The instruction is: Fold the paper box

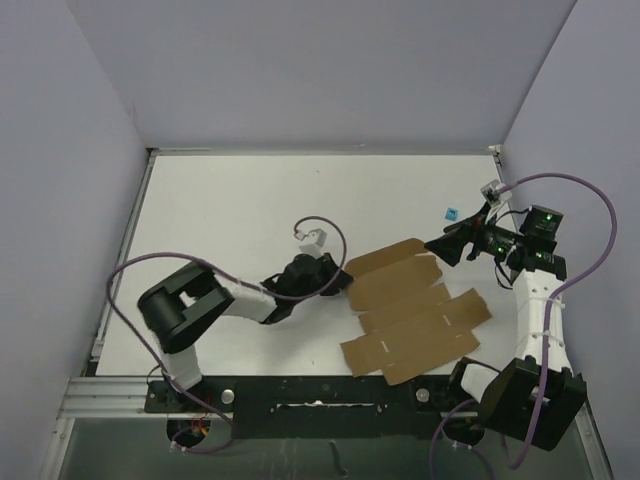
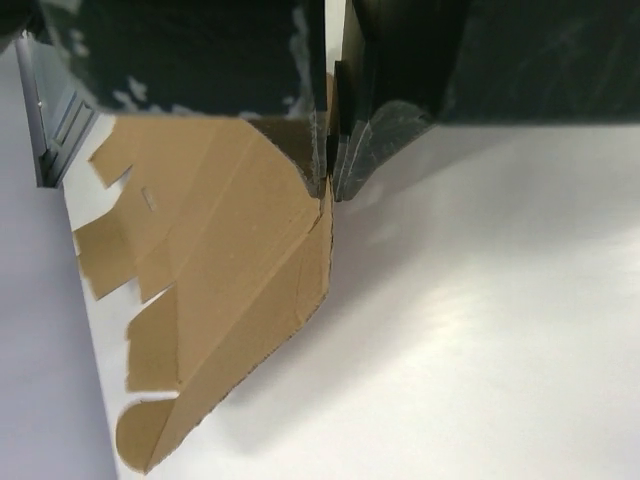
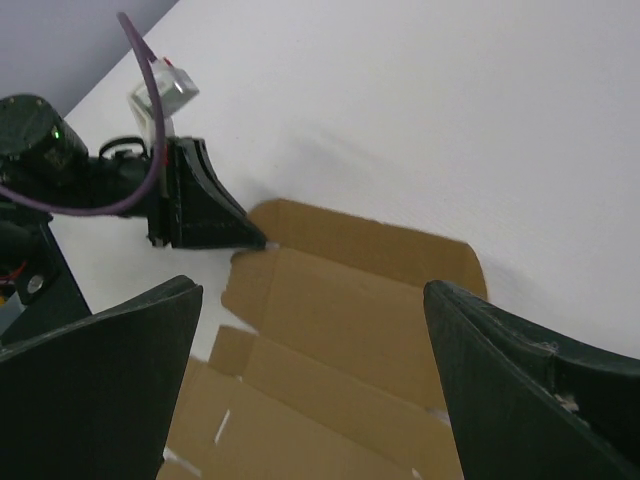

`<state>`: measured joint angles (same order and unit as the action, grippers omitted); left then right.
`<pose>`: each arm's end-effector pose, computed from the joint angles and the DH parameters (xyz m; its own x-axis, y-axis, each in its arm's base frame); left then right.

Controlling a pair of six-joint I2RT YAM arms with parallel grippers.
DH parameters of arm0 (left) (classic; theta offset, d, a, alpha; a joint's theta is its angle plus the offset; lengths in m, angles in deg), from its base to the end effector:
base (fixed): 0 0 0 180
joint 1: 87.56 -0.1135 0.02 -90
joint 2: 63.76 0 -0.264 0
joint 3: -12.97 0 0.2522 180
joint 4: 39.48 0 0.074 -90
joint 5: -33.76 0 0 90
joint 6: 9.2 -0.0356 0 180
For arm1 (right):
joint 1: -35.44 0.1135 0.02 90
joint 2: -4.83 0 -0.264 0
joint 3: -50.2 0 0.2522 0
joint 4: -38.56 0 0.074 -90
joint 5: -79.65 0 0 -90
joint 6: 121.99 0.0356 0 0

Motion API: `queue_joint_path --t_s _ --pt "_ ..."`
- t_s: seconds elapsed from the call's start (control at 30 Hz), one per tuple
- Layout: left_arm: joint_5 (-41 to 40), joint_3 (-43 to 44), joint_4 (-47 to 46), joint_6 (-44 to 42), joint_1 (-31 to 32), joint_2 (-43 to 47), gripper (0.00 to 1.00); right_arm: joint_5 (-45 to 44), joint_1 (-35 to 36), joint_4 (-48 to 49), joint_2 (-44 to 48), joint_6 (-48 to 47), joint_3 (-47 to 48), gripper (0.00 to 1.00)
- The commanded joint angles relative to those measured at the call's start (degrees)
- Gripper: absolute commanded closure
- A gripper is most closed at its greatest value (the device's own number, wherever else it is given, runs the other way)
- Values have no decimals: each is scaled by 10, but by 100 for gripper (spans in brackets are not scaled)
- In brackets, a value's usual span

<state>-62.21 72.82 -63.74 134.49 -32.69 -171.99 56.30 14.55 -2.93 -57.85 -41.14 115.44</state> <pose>0.2159 -0.3004 0.1310 -0.7507 -0.3258 -0.5747 0.2598 0.6542 -0.7103 0.2166 -0.0477 0.3040 -0.4960 0.1218 -0.8598 -0.6126 0.6526 0.4459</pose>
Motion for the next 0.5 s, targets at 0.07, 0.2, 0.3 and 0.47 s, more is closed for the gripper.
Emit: queue_joint_path --t_s 0.07,0.2,0.3,0.47 --pt "113 -177 -85 -165 -125 281 100 69 38 36 3 -24 -19 2" --pt "137 -194 95 -290 -153 471 100 50 104 36 -19 -83 -25 2" --pt "188 -195 178 -356 -180 569 100 29 149 17 -65 -121 14 2" --pt "235 -194 239 -383 -215 629 100 11 200 -64 -169 -172 151 2"
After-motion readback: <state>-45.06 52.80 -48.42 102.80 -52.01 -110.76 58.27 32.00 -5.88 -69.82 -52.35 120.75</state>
